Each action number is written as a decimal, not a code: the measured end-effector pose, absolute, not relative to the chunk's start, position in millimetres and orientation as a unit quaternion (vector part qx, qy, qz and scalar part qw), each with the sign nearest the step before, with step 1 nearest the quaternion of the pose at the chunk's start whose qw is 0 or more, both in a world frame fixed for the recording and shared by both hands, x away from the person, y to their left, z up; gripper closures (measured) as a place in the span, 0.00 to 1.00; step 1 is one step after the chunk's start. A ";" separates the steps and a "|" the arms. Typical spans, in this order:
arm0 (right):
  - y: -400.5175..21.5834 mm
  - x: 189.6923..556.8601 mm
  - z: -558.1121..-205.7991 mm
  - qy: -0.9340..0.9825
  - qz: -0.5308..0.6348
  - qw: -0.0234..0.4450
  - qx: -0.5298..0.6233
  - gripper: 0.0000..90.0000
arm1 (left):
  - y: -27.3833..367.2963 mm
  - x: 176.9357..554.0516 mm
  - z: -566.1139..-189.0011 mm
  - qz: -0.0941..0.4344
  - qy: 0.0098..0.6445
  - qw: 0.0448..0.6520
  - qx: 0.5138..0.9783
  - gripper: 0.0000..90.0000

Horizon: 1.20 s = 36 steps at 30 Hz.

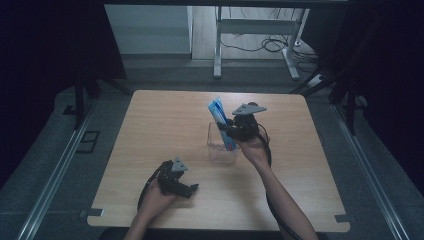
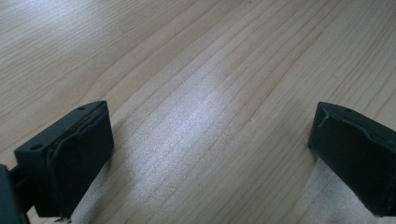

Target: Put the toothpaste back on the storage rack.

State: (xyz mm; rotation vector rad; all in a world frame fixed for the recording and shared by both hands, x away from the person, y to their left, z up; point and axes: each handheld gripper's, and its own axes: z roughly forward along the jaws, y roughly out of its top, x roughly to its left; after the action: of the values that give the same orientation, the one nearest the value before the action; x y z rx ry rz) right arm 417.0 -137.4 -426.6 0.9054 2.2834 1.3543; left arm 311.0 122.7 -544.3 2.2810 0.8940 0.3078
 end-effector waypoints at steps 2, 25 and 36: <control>-137.0 417.1 -430.2 0.805 0.472 0.167 0.319 0.78 | 122.7 311.1 -544.4 0.117 0.342 0.330 0.872 0.00; -120.6 417.2 -456.0 0.839 0.413 0.162 0.316 0.69 | 122.6 311.1 -544.6 0.117 0.342 0.331 0.872 0.00; -129.0 415.7 -454.6 0.822 0.443 0.149 0.325 0.54 | 122.7 311.1 -544.6 0.118 0.342 0.331 0.872 0.00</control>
State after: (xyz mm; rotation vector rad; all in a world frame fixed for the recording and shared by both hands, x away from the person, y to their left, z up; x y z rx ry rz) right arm 415.7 -129.0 -454.6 0.9329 2.3633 1.2725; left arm 311.1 122.7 -544.6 2.2781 0.8926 0.3073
